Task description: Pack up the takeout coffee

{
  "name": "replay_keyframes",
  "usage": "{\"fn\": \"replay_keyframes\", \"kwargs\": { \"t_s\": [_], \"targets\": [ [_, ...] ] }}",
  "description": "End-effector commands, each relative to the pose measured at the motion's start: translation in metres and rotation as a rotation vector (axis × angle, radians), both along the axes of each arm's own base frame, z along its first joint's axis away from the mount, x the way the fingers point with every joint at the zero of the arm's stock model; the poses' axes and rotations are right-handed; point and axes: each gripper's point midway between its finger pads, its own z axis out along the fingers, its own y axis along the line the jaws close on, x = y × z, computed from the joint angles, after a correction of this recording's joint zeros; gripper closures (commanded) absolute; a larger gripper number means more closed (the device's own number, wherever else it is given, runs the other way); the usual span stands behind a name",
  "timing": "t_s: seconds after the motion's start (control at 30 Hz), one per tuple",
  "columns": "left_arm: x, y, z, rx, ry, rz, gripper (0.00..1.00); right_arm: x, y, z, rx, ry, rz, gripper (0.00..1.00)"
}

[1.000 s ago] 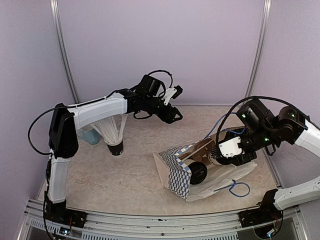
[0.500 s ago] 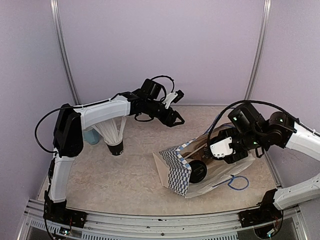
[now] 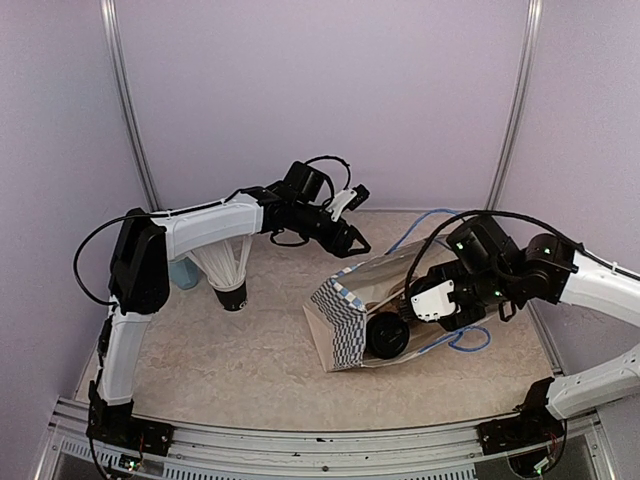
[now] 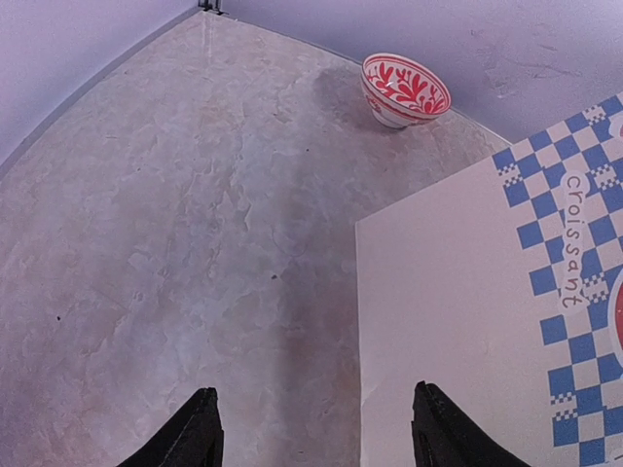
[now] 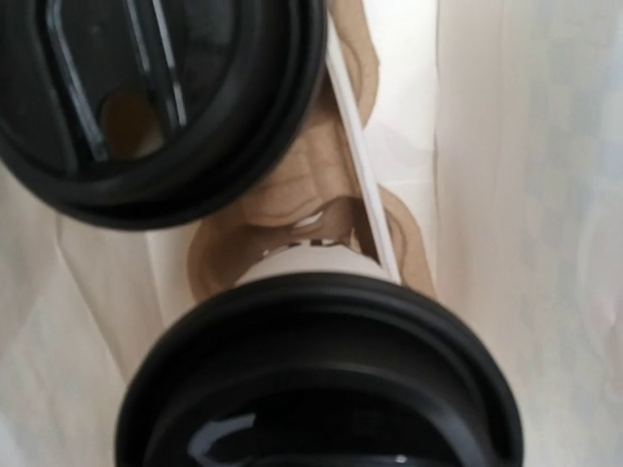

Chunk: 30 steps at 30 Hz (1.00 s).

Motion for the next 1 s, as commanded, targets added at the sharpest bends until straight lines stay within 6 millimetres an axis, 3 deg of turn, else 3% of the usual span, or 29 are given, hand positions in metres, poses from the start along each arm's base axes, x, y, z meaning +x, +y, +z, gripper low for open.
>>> {"fn": "replay_keyframes", "kwargs": {
  "t_s": [0.0,0.37,0.7,0.97],
  "targets": [
    [0.0,-0.002,-0.002,-0.01,0.018,-0.025,0.35,0.013,0.004,-0.001,0.022,-0.028,-0.011,0.67],
    [0.002,0.01,-0.009,0.03,0.027,-0.005,0.35,0.036,0.004,-0.012,0.013,0.037,-0.034,0.68],
    [0.011,0.03,0.006,0.049,-0.004,0.049,0.34,0.051,0.015,-0.019,0.004,0.202,-0.039,0.69],
    [0.016,0.042,0.025,0.056,-0.049,0.08,0.34,0.039,0.021,-0.025,-0.046,0.464,-0.051,0.72]
  ]
}}
